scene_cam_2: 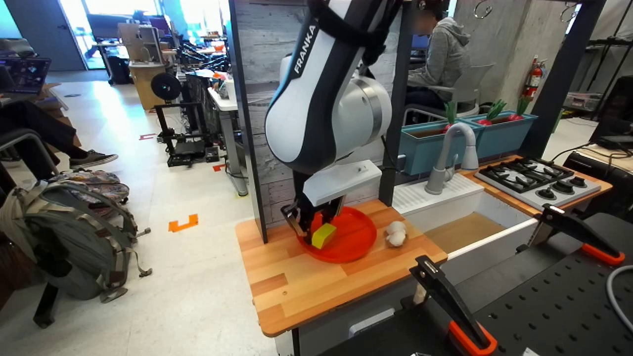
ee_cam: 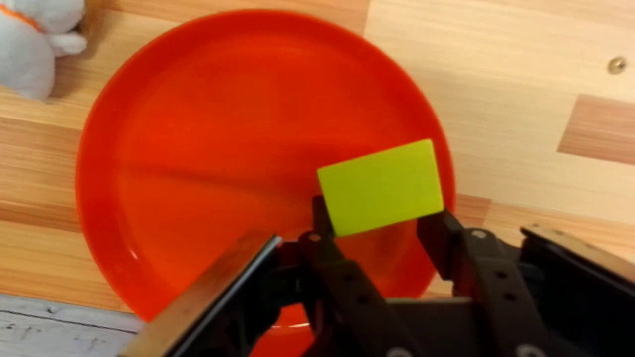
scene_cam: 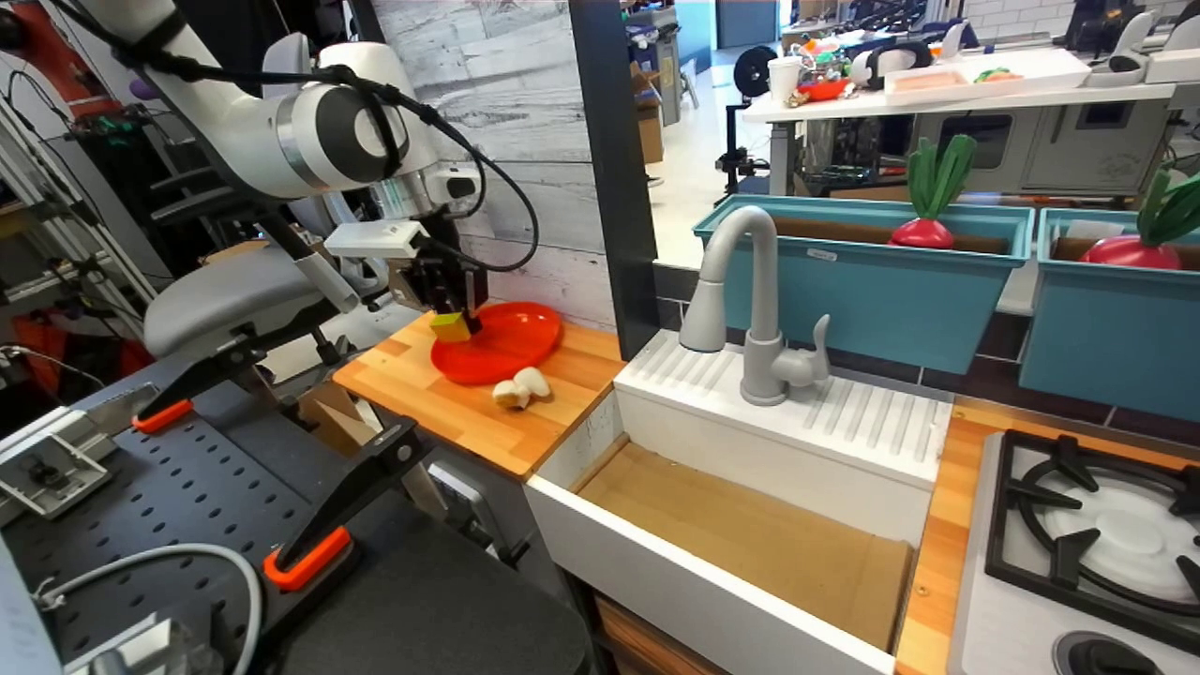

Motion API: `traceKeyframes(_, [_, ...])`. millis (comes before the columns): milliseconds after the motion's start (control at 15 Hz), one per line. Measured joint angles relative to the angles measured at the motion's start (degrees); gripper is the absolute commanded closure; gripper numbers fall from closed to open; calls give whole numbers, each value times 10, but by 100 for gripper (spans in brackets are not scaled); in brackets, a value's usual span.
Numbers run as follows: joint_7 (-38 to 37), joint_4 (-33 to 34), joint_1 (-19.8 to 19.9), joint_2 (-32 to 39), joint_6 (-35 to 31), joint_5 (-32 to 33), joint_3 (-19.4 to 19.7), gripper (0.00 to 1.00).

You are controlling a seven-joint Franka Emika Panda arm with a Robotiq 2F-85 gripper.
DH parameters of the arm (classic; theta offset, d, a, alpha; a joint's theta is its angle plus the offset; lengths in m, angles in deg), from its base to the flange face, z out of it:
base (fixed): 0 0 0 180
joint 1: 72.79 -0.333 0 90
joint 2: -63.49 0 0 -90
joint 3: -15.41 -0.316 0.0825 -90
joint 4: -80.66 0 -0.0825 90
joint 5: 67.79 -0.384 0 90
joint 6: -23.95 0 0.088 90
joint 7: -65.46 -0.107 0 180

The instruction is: Put the yellow block on the table

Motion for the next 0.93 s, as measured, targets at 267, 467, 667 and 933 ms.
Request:
traceKeyframes(267, [2, -37, -41, -26, 12, 7, 0, 78])
traceKeyframes(467, [2, -42, -65, -27, 31, 9, 0, 78])
traceKeyframes(667, [11, -40, -75, -23, 42, 9, -1, 78])
traceKeyframes(933, [25, -25, -76, -2, 44, 10, -2, 78])
